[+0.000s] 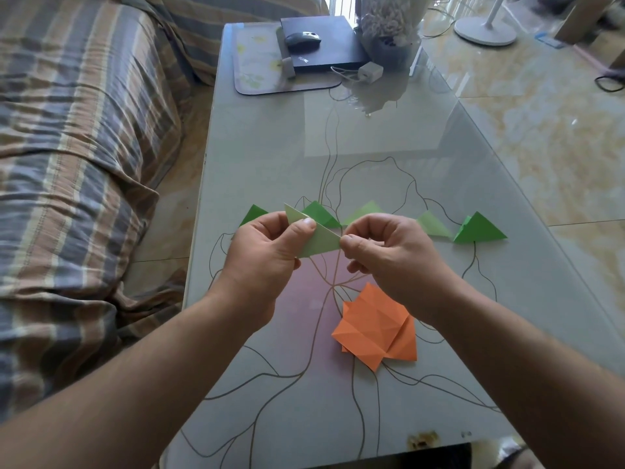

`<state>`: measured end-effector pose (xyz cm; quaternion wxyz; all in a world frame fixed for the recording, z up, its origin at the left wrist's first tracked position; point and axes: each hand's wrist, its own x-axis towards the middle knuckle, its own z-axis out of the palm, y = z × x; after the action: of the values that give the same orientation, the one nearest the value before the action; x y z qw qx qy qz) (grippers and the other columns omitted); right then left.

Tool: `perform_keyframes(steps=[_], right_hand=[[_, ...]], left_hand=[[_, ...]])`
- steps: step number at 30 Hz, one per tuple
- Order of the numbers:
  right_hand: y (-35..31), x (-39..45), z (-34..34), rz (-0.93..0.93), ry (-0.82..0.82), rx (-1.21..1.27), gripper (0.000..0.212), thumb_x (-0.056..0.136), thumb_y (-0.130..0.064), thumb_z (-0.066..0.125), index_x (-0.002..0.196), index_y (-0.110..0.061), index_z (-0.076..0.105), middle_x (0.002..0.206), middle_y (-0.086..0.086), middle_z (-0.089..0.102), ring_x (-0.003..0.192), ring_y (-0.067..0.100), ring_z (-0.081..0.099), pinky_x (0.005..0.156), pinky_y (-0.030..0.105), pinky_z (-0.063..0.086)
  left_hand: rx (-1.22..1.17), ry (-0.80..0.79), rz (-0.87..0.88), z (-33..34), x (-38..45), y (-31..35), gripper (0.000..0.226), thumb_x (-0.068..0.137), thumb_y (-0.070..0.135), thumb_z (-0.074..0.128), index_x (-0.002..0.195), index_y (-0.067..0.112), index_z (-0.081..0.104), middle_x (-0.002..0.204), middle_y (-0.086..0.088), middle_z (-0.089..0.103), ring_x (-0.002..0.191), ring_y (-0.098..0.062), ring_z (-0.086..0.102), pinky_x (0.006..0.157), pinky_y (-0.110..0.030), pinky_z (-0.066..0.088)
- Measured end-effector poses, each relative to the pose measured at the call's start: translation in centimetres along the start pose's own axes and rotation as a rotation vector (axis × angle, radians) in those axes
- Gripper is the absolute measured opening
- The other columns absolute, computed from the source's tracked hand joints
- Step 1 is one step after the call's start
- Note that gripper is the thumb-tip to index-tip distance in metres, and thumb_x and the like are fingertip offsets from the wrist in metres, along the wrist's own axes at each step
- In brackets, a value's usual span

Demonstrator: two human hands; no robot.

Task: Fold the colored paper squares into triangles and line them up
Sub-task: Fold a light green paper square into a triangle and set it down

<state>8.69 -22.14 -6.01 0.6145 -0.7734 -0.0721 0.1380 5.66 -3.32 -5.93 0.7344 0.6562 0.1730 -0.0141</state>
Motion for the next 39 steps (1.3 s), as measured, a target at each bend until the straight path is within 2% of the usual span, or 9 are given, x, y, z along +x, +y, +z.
perform_keyframes(steps=[2,7,11,17,20,26,31,35,39], right_hand=[[0.0,0.0,0.0,0.003,0.008,0.011,0.014,0.094,-0.017,0.072,0.081,-0.017,0.073,0.074,0.004,0.068,0.068,0.017,0.068,0.07,0.039,0.054],[-0.1,-0.1,0.2,0.001,0.019,-0.014,0.013,0.091,-0.016,0.071,0.079,-0.014,0.072,0.069,0.005,0.066,0.067,0.017,0.068,0.07,0.056,0.056],[-0.5,0.0,0.0,0.005,0.032,0.033,0.014,0.095,-0.009,0.07,0.081,-0.009,0.071,0.071,0.004,0.065,0.066,0.018,0.068,0.074,0.045,0.056],[-1.2,0.1,-0.8,0.051,-0.009,0.043,0.015,0.095,-0.009,0.071,0.08,-0.007,0.068,0.067,0.009,0.066,0.067,0.021,0.067,0.08,0.053,0.057],[-1.8,0.1,-1.3,0.109,-0.012,0.12,0.016,0.093,-0.018,0.074,0.08,-0.01,0.067,0.07,0.006,0.065,0.068,0.02,0.067,0.087,0.058,0.057],[-2.2,-0.3,-0.6,0.254,-0.084,0.186,0.034,0.075,-0.046,0.077,0.089,-0.016,0.071,0.08,0.001,0.071,0.069,0.017,0.065,0.079,0.04,0.053],[-1.2,-0.9,1.7,0.337,-0.115,0.302,0.016,0.095,-0.025,0.072,0.081,-0.017,0.07,0.079,0.003,0.069,0.063,0.017,0.063,0.073,0.037,0.049],[-1.2,-0.9,1.8,0.297,-0.035,0.313,0.015,0.097,-0.017,0.07,0.084,-0.01,0.067,0.072,0.002,0.068,0.062,0.017,0.063,0.071,0.035,0.052],[-1.2,-0.7,1.2,0.252,0.029,0.317,0.02,0.096,-0.016,0.071,0.078,-0.009,0.063,0.068,0.004,0.066,0.062,0.019,0.063,0.074,0.041,0.051]], left_hand=[[-0.018,0.018,-0.007,-0.1,0.1,0.1,0.007,0.095,0.024,0.07,0.098,0.018,0.072,0.091,0.002,0.077,0.09,-0.016,0.07,0.08,-0.036,0.055],[-0.036,0.029,-0.047,-0.1,0.1,0.0,0.014,0.095,0.026,0.071,0.105,0.016,0.07,0.1,-0.005,0.075,0.093,-0.019,0.068,0.079,-0.034,0.055],[-0.047,0.045,-0.055,0.0,0.2,0.2,0.014,0.094,0.026,0.072,0.104,0.016,0.069,0.098,-0.004,0.075,0.09,-0.018,0.067,0.079,-0.034,0.055],[-0.044,0.019,-0.071,-0.1,0.2,0.3,0.021,0.092,0.027,0.074,0.108,0.013,0.07,0.095,-0.002,0.076,0.086,-0.016,0.068,0.076,-0.033,0.054],[-0.042,0.005,-0.08,-0.2,0.2,0.4,0.021,0.093,0.027,0.073,0.109,0.013,0.069,0.095,-0.002,0.075,0.082,-0.014,0.069,0.075,-0.031,0.054],[-0.086,-0.022,-0.149,0.0,0.1,0.5,0.013,0.096,0.027,0.07,0.105,0.018,0.069,0.092,0.0,0.073,0.08,-0.016,0.065,0.078,-0.033,0.052],[-0.084,-0.099,-0.142,0.3,-0.4,0.5,0.016,0.094,0.027,0.07,0.105,0.016,0.069,0.091,-0.001,0.075,0.076,-0.011,0.068,0.078,-0.032,0.052],[-0.094,-0.12,-0.155,0.3,-0.5,0.6,0.026,0.092,0.026,0.071,0.112,0.01,0.069,0.087,-0.001,0.074,0.074,-0.013,0.067,0.076,-0.032,0.054],[0.098,-0.199,-0.126,0.3,-0.6,0.4,0.014,0.096,0.026,0.069,0.101,0.012,0.071,0.085,-0.001,0.076,0.076,-0.016,0.067,0.077,-0.035,0.054]])
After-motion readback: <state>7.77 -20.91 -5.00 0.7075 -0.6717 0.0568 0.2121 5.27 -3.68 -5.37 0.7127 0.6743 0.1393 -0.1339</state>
